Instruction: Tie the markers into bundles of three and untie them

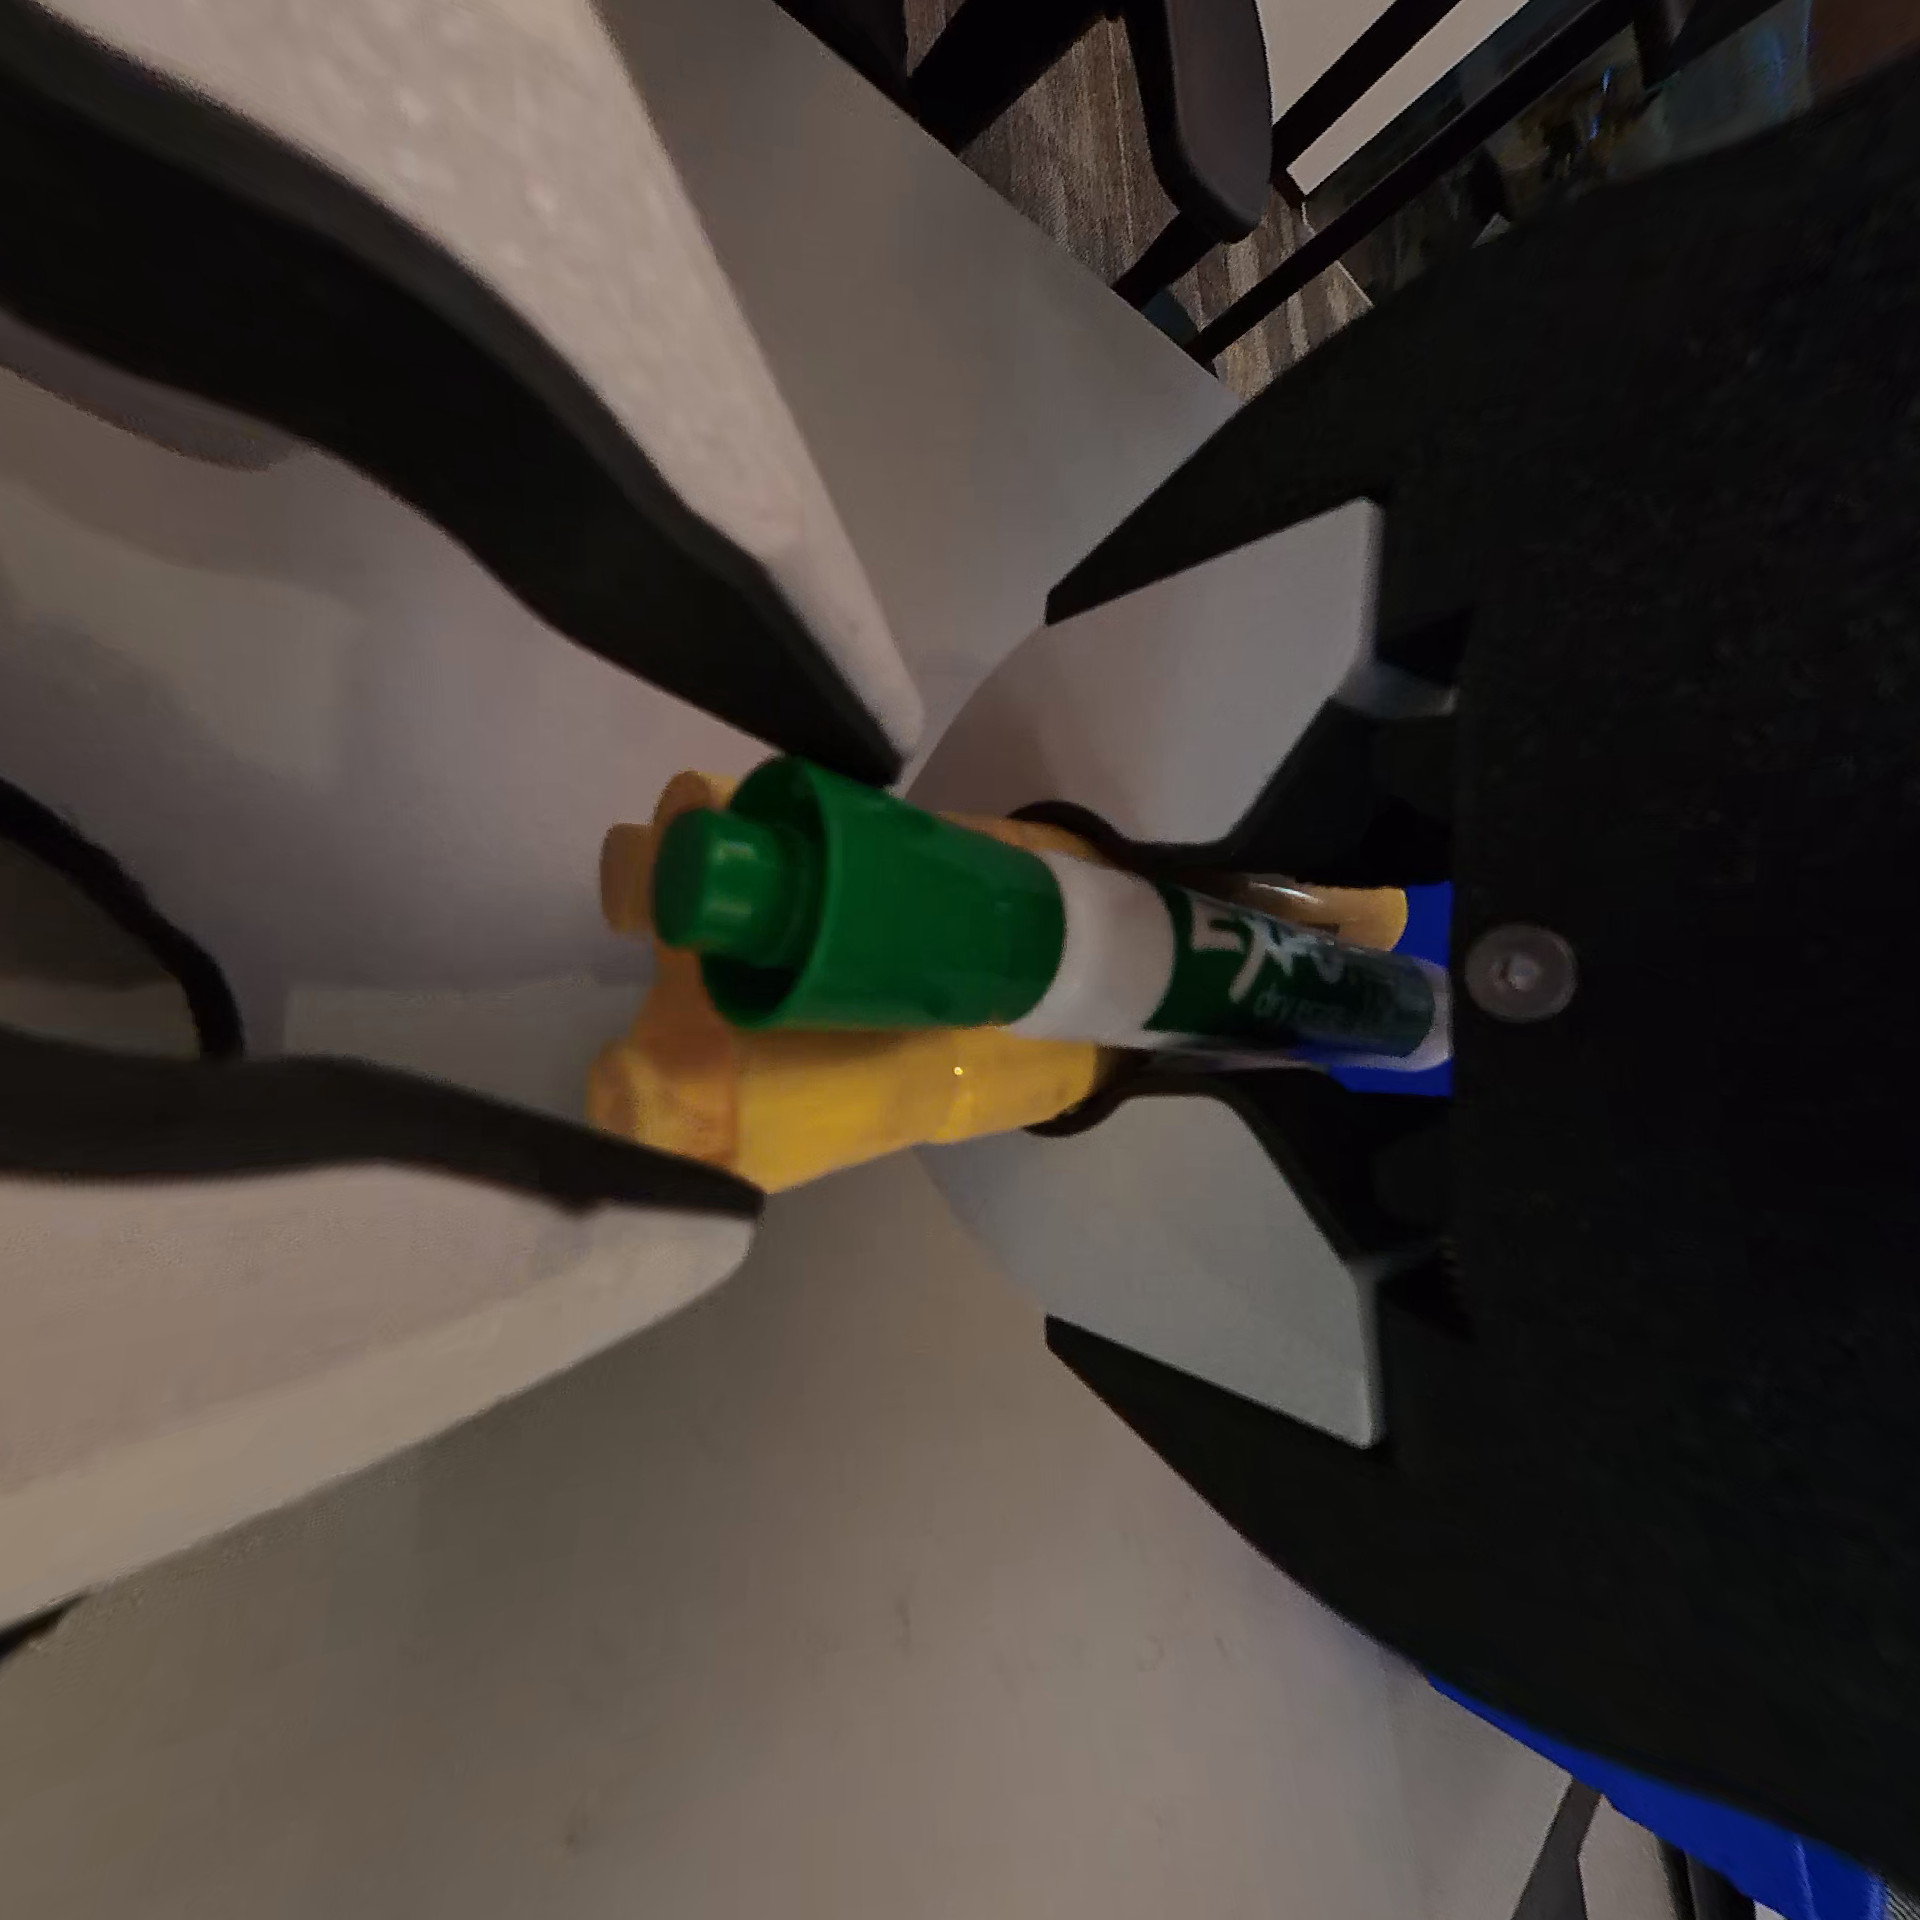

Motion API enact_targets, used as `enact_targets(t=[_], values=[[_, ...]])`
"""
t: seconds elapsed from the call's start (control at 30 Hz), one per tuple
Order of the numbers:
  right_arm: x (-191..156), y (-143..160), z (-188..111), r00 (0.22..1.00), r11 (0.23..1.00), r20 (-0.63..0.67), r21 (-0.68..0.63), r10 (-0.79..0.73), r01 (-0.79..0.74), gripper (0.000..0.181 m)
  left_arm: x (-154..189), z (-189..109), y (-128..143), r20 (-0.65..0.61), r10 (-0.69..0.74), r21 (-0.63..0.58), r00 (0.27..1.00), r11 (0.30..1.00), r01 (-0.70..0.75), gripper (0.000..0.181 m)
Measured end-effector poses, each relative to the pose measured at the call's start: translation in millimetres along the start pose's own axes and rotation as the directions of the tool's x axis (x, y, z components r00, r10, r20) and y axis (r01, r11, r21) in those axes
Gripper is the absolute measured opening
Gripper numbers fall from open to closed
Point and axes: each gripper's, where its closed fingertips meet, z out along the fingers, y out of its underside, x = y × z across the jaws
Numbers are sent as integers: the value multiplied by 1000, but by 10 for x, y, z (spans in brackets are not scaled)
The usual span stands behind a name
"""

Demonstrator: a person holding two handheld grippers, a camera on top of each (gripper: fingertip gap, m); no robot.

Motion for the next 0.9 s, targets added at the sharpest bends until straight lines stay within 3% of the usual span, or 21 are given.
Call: enact_targets(t=[0.07,0.33,0.73,0.9], values=[[-15,4,-28,999,999,3,-7,-34,34,19,-2,5,-4,-4,-4,5,1000,1000,4,40],[18,10,-44,1000,1000,10,-9,13,-13,28,0,28,19,-9,-5,-2,1000,1000,5,40],[-62,9,45,999,999,24,-20,-24,25,20,56,36,-51,-28,5,10,1000,1000,-5,40],[-24,20,42,1000,999,6,-31,-13,14,28,53,17,-36,-23,4,-1,1000,1000,-4,40]])
